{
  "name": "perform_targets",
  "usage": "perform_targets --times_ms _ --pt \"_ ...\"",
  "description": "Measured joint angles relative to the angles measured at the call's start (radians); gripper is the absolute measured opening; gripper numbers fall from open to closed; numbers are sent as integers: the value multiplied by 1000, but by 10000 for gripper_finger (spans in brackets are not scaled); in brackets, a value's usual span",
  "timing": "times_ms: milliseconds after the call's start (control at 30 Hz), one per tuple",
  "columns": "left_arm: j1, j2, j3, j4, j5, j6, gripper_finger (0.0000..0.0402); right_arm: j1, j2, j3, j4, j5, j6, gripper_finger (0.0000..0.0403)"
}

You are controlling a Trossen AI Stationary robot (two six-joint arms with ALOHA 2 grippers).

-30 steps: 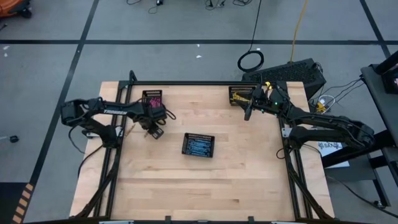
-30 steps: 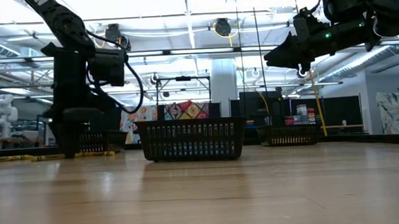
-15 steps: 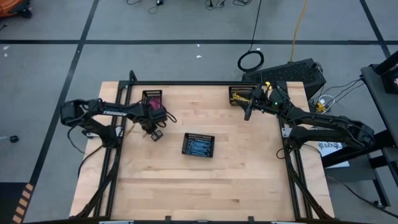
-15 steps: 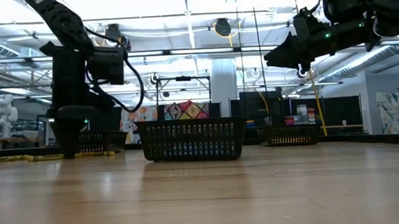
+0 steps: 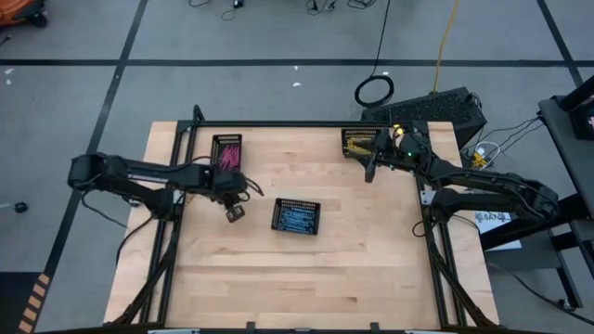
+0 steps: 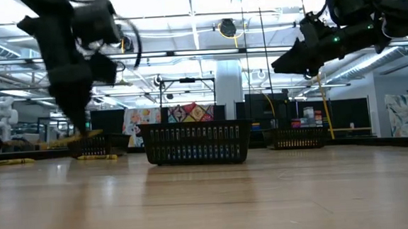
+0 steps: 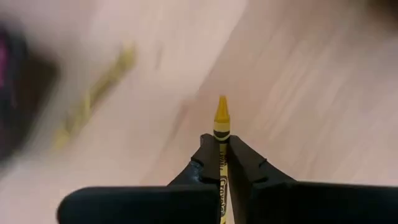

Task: Sort crayons
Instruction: Put the yellow crayon into the top right black bin

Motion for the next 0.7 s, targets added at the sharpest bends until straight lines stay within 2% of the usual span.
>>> perform_targets --times_ms 67,133,233,333,500,700 --pt "-39 -38 0 95 -40 27 1 4 0 0 -26 -48 -52 160" --pt "-77 -67 0 244 -90 77 1 20 6 0 -58 -140 -127 160" --pt "-121 -81 -10 534 -146 202 1 56 29 0 -67 -259 -175 160" --pt "-154 -71 -24 839 -147 358 1 100 69 0 -18 -328 -196 160" --pt "-173 -11 -24 1213 -145 566 0 177 165 0 207 -340 -175 160" --pt "-172 93 -24 1513 -134 694 0 259 293 11 542 -313 -153 175"
